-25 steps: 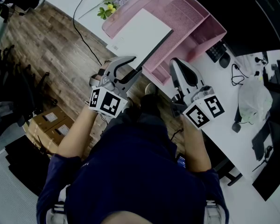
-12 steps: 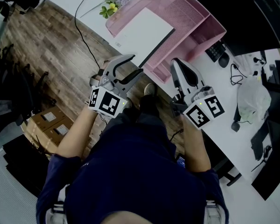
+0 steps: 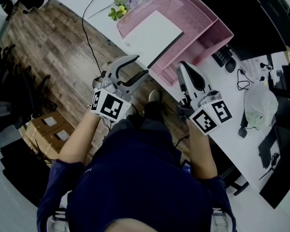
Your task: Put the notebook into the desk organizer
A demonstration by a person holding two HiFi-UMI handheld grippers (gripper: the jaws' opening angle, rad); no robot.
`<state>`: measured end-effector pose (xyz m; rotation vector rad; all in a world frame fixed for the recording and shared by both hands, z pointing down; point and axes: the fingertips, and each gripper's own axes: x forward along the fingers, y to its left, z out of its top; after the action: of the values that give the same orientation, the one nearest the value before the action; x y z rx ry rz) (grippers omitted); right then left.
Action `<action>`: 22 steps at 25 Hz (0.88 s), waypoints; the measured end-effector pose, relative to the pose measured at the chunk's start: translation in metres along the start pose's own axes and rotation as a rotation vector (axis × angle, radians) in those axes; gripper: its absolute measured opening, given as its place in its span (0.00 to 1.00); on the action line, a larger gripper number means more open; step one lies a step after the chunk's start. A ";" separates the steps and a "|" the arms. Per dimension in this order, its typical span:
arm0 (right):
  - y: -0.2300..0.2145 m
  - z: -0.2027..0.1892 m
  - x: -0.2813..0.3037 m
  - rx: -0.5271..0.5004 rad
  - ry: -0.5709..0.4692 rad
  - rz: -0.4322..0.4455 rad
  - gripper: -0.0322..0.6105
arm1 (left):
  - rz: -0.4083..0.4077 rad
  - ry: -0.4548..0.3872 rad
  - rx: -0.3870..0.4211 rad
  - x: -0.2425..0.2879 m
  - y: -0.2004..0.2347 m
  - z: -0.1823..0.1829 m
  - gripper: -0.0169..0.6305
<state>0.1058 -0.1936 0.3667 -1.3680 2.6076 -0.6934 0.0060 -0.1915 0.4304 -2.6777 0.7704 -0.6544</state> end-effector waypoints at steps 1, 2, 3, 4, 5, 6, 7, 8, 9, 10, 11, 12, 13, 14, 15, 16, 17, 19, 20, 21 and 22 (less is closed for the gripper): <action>0.002 0.001 0.000 -0.003 -0.002 0.001 0.06 | 0.007 -0.004 -0.002 -0.002 0.002 0.001 0.39; 0.005 0.002 -0.001 -0.007 -0.004 0.002 0.06 | 0.015 -0.009 -0.005 -0.004 0.004 0.002 0.39; 0.007 0.002 -0.001 -0.010 -0.006 0.002 0.06 | 0.023 -0.012 -0.006 -0.007 0.006 0.003 0.38; 0.009 0.002 -0.001 -0.014 -0.007 0.002 0.06 | 0.030 -0.016 -0.008 -0.009 0.008 0.004 0.37; 0.011 0.003 -0.002 -0.016 -0.008 0.002 0.06 | 0.037 -0.020 -0.011 -0.011 0.010 0.005 0.37; 0.013 0.003 -0.002 -0.018 -0.009 0.001 0.06 | 0.044 -0.024 -0.016 -0.013 0.012 0.006 0.36; 0.015 0.003 -0.003 -0.021 -0.011 0.001 0.06 | 0.051 -0.028 -0.022 -0.015 0.014 0.007 0.36; 0.016 0.004 -0.003 -0.022 -0.012 0.000 0.06 | 0.057 -0.033 -0.030 -0.017 0.017 0.008 0.35; 0.018 0.004 -0.003 -0.024 -0.013 0.000 0.06 | 0.064 -0.037 -0.038 -0.019 0.019 0.009 0.34; 0.019 0.005 -0.002 -0.026 -0.014 -0.001 0.06 | 0.071 -0.042 -0.045 -0.021 0.022 0.010 0.33; 0.020 0.005 -0.002 -0.028 -0.015 -0.001 0.06 | 0.078 -0.050 -0.050 -0.022 0.025 0.012 0.32; 0.022 0.006 -0.002 -0.030 -0.015 -0.002 0.06 | 0.085 -0.062 -0.053 -0.024 0.028 0.014 0.31; 0.023 0.007 -0.002 -0.031 -0.016 -0.002 0.06 | 0.091 -0.075 -0.055 -0.026 0.030 0.016 0.30; 0.024 0.007 -0.001 -0.033 -0.017 -0.002 0.06 | 0.097 -0.088 -0.056 -0.027 0.033 0.019 0.29; 0.025 0.008 -0.001 -0.035 -0.018 -0.002 0.06 | 0.103 -0.099 -0.057 -0.029 0.036 0.021 0.28; 0.026 0.009 0.000 -0.037 -0.019 -0.001 0.06 | 0.108 -0.109 -0.058 -0.030 0.038 0.023 0.27; 0.027 0.009 0.001 -0.039 -0.019 -0.001 0.06 | 0.112 -0.115 -0.061 -0.032 0.040 0.024 0.26; 0.030 0.010 0.003 -0.043 -0.020 0.001 0.06 | 0.124 -0.126 -0.072 -0.035 0.044 0.025 0.24; 0.031 0.011 0.004 -0.045 -0.020 0.002 0.06 | 0.129 -0.133 -0.079 -0.037 0.046 0.026 0.22; 0.031 0.011 0.005 -0.047 -0.020 0.003 0.06 | 0.135 -0.139 -0.086 -0.038 0.048 0.027 0.21; 0.032 0.011 0.005 -0.049 -0.021 0.004 0.06 | 0.140 -0.144 -0.093 -0.039 0.050 0.028 0.20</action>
<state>0.0822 -0.1864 0.3429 -1.3756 2.6270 -0.6160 -0.0313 -0.2070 0.3741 -2.6864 0.9594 -0.3965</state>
